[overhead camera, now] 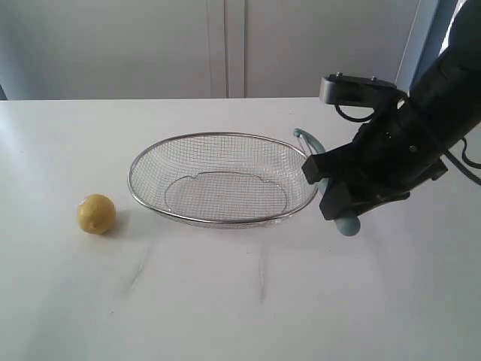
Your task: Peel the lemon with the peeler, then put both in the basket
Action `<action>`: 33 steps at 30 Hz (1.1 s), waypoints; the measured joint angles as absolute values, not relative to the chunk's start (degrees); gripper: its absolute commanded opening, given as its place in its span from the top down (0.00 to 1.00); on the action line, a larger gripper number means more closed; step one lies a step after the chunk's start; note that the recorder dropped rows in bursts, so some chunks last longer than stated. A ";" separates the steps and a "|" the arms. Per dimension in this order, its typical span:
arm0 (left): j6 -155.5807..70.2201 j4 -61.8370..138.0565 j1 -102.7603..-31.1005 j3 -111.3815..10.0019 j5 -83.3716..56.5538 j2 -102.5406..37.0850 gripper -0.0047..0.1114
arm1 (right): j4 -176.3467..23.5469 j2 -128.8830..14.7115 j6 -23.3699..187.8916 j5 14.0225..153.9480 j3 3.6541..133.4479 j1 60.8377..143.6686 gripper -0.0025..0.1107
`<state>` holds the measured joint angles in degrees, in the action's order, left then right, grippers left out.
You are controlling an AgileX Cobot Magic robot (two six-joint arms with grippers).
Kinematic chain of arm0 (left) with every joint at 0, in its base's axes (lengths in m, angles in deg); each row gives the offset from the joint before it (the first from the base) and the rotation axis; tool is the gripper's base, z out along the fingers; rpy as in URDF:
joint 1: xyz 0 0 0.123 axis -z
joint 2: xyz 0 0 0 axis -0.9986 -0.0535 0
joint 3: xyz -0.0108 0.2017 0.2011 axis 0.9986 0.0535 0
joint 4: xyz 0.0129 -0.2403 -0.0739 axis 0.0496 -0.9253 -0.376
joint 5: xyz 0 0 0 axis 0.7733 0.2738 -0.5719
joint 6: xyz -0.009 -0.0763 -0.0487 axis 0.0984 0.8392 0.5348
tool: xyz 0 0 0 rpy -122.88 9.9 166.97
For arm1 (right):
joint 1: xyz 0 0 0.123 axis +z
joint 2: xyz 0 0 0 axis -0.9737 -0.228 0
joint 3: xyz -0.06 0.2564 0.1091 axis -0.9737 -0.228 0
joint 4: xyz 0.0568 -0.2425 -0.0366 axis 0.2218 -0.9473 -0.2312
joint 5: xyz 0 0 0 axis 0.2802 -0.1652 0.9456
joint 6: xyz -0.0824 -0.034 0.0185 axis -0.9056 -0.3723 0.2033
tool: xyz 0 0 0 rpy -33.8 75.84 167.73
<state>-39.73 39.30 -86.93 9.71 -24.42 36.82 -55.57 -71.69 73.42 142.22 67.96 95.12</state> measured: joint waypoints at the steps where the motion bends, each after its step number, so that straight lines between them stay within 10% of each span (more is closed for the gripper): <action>1: -39.73 39.30 -86.93 9.71 -24.68 36.82 0.96 | -55.57 -71.69 73.42 142.10 67.96 95.12 0.98; 33: -39.73 28.69 -86.93 6.10 -15.77 36.82 0.96 | -55.57 -71.69 73.42 141.88 67.96 95.12 0.98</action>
<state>-39.73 28.69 -86.93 6.10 -15.77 36.82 -55.57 -71.69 73.42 141.88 67.96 95.12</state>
